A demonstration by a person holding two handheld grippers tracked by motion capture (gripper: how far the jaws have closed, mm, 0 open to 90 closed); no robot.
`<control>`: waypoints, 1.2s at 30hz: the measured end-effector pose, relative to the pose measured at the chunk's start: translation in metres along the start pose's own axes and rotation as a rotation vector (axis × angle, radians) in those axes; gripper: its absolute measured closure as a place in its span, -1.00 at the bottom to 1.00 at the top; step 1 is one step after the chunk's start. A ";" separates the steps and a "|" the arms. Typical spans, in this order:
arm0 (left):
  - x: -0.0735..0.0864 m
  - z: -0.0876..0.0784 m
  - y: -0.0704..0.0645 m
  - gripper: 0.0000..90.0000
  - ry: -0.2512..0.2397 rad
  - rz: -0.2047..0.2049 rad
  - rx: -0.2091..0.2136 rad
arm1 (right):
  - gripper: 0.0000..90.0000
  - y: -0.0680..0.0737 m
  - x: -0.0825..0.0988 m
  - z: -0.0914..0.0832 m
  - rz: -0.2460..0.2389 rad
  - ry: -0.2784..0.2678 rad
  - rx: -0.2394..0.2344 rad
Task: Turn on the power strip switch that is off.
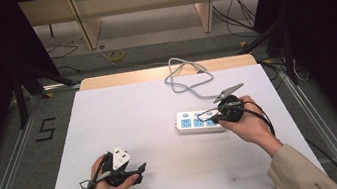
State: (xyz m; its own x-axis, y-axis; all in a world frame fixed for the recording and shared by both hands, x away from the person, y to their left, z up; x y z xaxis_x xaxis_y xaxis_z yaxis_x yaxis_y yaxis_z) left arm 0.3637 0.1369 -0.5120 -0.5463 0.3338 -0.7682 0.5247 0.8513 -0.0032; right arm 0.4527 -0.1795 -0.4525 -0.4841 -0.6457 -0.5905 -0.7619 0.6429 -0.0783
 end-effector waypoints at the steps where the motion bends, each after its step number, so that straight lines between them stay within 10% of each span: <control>1: 0.000 0.000 0.000 -0.48 0.000 0.000 0.000 | 1.00 0.000 0.000 0.000 -0.001 0.002 -0.003; 36: -0.001 0.000 0.000 -0.47 -0.003 0.000 0.001 | 1.00 -0.003 -0.018 0.013 -0.008 0.042 -0.010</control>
Point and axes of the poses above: each handheld gripper's, and its own axes: z roughly forward along the jaws, x roughly out of its underside, y roughly to its left, the point moved 6 cm from there along z, roughly forward along the jaws, and after that the axes turned 7 degrees about -z, right-handed, at the moved point
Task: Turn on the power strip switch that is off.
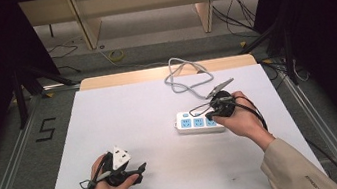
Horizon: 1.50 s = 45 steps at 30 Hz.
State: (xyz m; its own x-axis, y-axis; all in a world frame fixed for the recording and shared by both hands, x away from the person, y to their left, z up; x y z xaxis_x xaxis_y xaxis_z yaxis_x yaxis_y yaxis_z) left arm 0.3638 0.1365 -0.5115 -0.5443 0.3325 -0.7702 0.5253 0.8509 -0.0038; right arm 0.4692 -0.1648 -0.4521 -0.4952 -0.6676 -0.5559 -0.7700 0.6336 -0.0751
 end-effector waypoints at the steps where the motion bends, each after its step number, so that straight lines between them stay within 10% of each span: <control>1: 0.000 0.000 0.000 -0.47 0.000 0.000 0.000 | 1.00 0.000 0.000 0.000 0.001 0.001 -0.001; 45: -0.001 0.000 -0.001 -0.46 -0.001 0.003 0.001 | 1.00 -0.002 -0.022 0.016 0.001 0.025 -0.009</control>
Point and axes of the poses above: each handheld gripper's, and its own axes: z roughly forward along the jaws, x roughly out of its underside, y roughly to its left, the point moved 6 cm from there along z, roughly forward along the jaws, and after that the axes turned 7 degrees about -z, right-handed, at the moved point
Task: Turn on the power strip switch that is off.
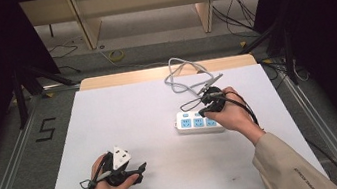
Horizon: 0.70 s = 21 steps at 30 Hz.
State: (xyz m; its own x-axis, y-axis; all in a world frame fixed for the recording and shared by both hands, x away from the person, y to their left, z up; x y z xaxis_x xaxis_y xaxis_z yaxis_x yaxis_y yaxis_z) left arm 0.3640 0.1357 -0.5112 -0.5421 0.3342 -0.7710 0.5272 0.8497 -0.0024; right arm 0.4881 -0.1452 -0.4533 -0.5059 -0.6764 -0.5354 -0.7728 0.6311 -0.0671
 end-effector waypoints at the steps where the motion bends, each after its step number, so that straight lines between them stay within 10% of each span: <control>1: 0.000 0.000 0.000 -0.46 0.000 0.000 0.000 | 1.00 0.000 -0.001 0.000 -0.001 0.001 -0.003; 21: 0.000 0.000 -0.001 -0.46 -0.001 0.001 0.001 | 1.00 0.001 -0.015 0.011 0.001 0.020 -0.007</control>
Point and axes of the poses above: each handheld gripper's, and its own axes: z roughly forward along the jaws, x roughly out of its underside, y roughly to its left, the point moved 6 cm from there along z, roughly forward along the jaws, and after that the axes turned 7 degrees about -z, right-handed, at the moved point
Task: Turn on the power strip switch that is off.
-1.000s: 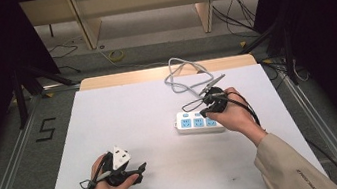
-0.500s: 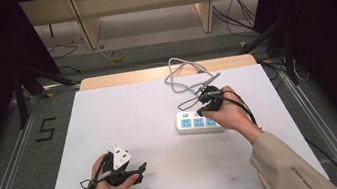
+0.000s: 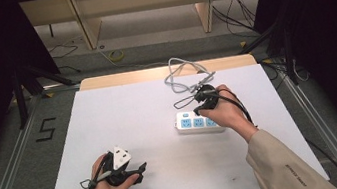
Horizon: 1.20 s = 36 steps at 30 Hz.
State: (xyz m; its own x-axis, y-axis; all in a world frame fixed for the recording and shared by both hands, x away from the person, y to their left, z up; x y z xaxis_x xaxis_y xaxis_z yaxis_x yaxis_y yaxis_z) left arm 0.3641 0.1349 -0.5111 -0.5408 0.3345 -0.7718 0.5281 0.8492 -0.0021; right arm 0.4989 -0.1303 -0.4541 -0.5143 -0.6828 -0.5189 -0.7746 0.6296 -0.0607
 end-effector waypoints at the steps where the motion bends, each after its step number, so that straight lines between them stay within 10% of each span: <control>1: 0.000 0.000 0.000 -0.46 -0.001 0.000 0.000 | 1.00 0.000 -0.001 0.001 0.001 0.000 0.000; 36: 0.000 0.000 0.000 -0.46 -0.002 -0.001 0.004 | 1.00 -0.002 -0.022 0.015 0.005 0.028 -0.011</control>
State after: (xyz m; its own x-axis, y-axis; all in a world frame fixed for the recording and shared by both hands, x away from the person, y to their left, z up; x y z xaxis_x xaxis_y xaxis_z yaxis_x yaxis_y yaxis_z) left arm 0.3642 0.1347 -0.5110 -0.5405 0.3326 -0.7729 0.5300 0.8480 -0.0058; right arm 0.5173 -0.1114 -0.4558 -0.5277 -0.6900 -0.4953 -0.7760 0.6288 -0.0491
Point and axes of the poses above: each handheld gripper's, and its own axes: z roughly forward along the jaws, x roughly out of its underside, y roughly to its left, the point moved 6 cm from there along z, roughly forward along the jaws, and after that the axes turned 7 degrees about -z, right-handed, at the moved point
